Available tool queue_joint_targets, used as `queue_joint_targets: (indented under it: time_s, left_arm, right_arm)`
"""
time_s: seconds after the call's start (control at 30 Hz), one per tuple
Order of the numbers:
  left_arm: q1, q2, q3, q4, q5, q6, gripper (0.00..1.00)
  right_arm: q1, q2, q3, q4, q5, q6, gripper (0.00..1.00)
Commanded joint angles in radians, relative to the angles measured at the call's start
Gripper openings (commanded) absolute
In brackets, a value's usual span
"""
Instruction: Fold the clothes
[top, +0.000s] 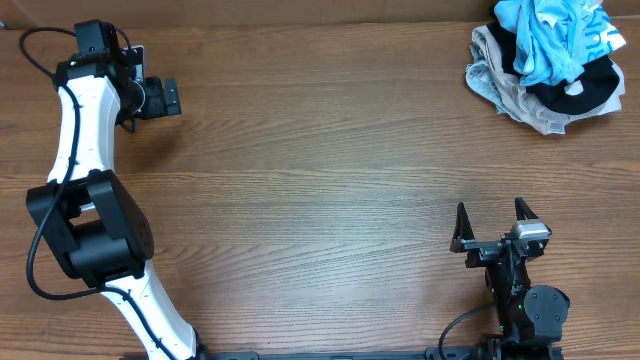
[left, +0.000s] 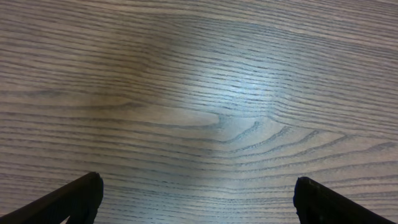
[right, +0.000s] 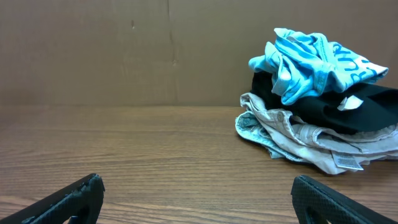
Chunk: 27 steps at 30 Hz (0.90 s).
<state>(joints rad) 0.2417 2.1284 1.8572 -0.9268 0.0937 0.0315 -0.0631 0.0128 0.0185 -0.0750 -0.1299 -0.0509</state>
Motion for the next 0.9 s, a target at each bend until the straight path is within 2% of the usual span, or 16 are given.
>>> queue_joint_targets:
  time_s: [0.0, 0.5, 0.7, 0.87]
  left_arm:
    - [-0.007, 0.005, -0.005, 0.0, 0.008, -0.01, 1.0]
    - [-0.006, -0.016, -0.005, 0.0, 0.003, -0.009, 1.0]
    - [-0.059, -0.168, -0.005, -0.003, 0.003, -0.01, 1.0]
    - [-0.155, -0.352, -0.005, -0.003, 0.002, -0.008, 1.0]
  right_arm:
    - [0.0, -0.01, -0.01, 0.003, 0.01, 0.011, 1.0]
    - [0.0, -0.01, -0.01, 0.003, 0.01, 0.011, 1.0]
    - [0.0, -0.01, -0.01, 0.003, 0.01, 0.011, 1.0]
    - [0.0, -0.01, -0.01, 0.003, 0.01, 0.011, 1.0]
